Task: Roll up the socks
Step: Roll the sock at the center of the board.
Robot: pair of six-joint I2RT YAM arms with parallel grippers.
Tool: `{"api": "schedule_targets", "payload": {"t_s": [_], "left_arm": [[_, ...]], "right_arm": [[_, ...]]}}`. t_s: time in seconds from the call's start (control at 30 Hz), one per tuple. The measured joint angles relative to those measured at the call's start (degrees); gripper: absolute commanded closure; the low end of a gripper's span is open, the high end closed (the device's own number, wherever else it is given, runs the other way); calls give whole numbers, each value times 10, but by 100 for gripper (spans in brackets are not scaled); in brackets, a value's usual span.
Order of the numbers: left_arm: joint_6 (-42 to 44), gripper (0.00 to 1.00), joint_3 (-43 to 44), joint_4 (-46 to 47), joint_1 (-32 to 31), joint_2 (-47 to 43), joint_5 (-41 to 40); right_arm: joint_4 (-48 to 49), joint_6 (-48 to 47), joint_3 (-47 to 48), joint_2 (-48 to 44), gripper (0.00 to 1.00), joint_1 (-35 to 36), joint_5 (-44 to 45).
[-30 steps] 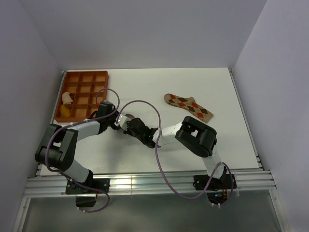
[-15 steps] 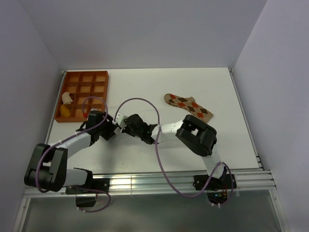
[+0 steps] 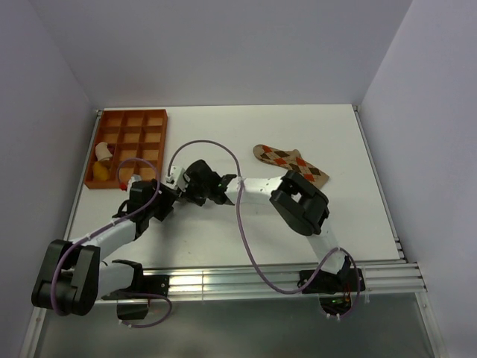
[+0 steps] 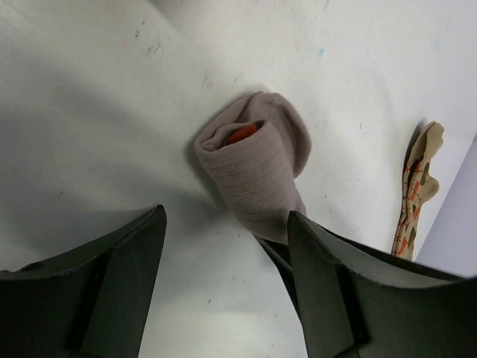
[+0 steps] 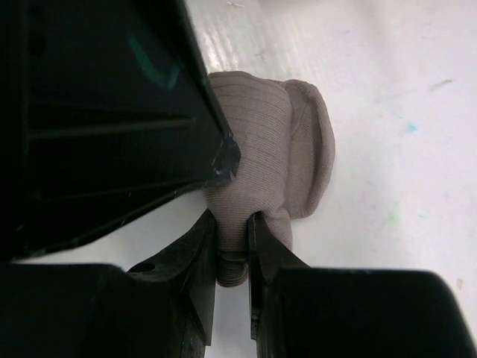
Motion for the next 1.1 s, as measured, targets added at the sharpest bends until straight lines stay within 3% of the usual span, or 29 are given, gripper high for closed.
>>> {"api": "schedule_targets", "payload": {"t_s": [0.23, 0.6, 0.77, 0.97, 1.1], "left_arm": [[19, 28, 4, 55, 1, 38, 23], [45, 26, 51, 101, -10, 116, 73], [50, 25, 49, 79, -14, 79, 61], [29, 24, -15, 72, -15, -35, 22], [5, 25, -42, 72, -15, -47, 11]], "right_arm": [[-79, 61, 68, 29, 100, -46, -126], [-106, 226, 105, 73, 100, -121, -317], [-102, 318, 111, 92, 100, -142, -376], [-33, 462, 68, 100, 100, -149, -431], [2, 531, 47, 100, 100, -150, -438]]}}
